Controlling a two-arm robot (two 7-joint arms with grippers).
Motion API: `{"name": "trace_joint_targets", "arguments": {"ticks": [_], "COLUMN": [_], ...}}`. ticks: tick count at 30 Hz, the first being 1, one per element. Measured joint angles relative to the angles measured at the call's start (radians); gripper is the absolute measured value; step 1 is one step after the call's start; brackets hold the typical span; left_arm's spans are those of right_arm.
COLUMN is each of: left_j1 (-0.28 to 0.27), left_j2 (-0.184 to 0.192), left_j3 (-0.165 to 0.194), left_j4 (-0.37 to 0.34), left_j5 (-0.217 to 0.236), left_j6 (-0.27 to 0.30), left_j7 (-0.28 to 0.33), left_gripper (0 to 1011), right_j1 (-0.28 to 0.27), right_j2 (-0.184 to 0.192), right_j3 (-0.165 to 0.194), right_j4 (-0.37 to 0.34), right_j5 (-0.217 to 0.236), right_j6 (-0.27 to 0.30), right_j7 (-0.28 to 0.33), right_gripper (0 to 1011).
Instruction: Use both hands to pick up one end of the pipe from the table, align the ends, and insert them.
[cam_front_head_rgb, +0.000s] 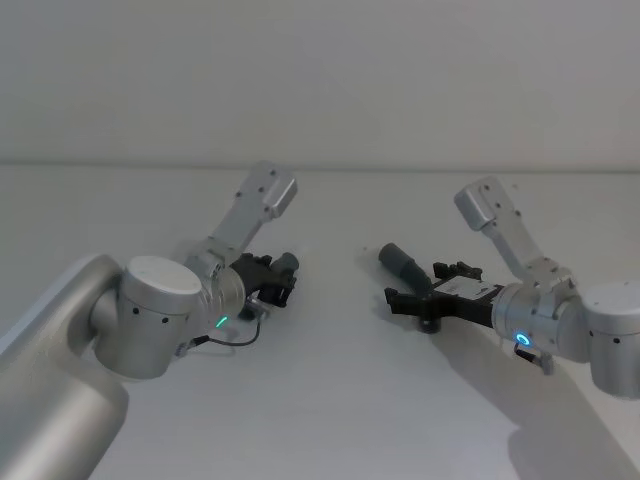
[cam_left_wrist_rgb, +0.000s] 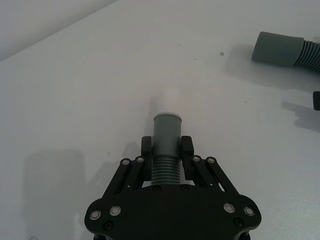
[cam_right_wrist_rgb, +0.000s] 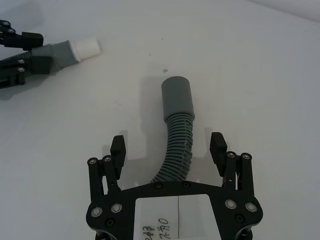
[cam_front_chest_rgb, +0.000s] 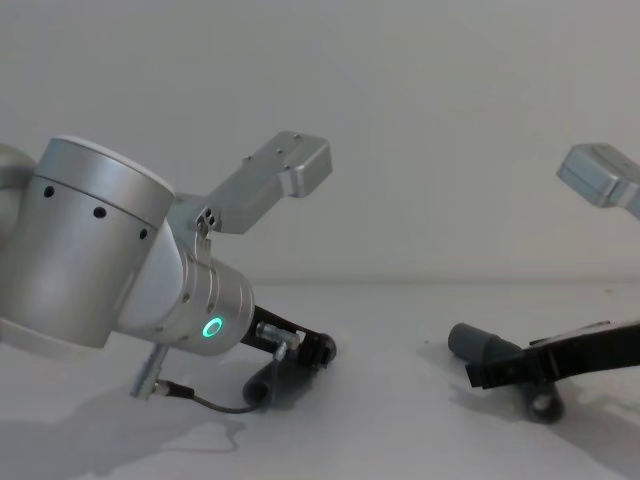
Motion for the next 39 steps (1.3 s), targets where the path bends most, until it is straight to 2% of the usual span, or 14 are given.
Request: {"name": "trace_joint_targets", "arguments": {"ticks": [21,29,30,31,34,39], "left_j1": [0.0,0.0,0.0,0.0,0.0,0.0], "left_j2": [0.0,0.0,0.0,0.0,0.0,0.0], "left_j3": [0.0,0.0,0.0,0.0,0.0,0.0], "left_j4": [0.0,0.0,0.0,0.0,0.0,0.0], "left_j5": [0.0,0.0,0.0,0.0,0.0,0.0], "left_j6": [0.0,0.0,0.0,0.0,0.0,0.0], "left_j7": [0.0,0.0,0.0,0.0,0.0,0.0], "left_gripper": [332,332,332,332,332,332], "right_j1": [0.009,0.01,0.01,0.01,0.01,0.011], "right_j2": [-0.012,-0.014,-0.014,-0.014,-0.014,-0.015], "right_j3": [0.006,0.007,0.007,0.007,0.007,0.007], "right_j4": [0.022,0.024,0.024,0.025,0.025,0.026], "right_j5": [0.007,0.008,0.008,0.008,0.009,0.009], "right_j6": [0.011,0.012,0.012,0.012,0.013,0.013], "right_j7": [-0.008,-0.009,-0.009,-0.009,-0.009,-0.009], "right_gripper": [979,792,730,730,600,470]}}
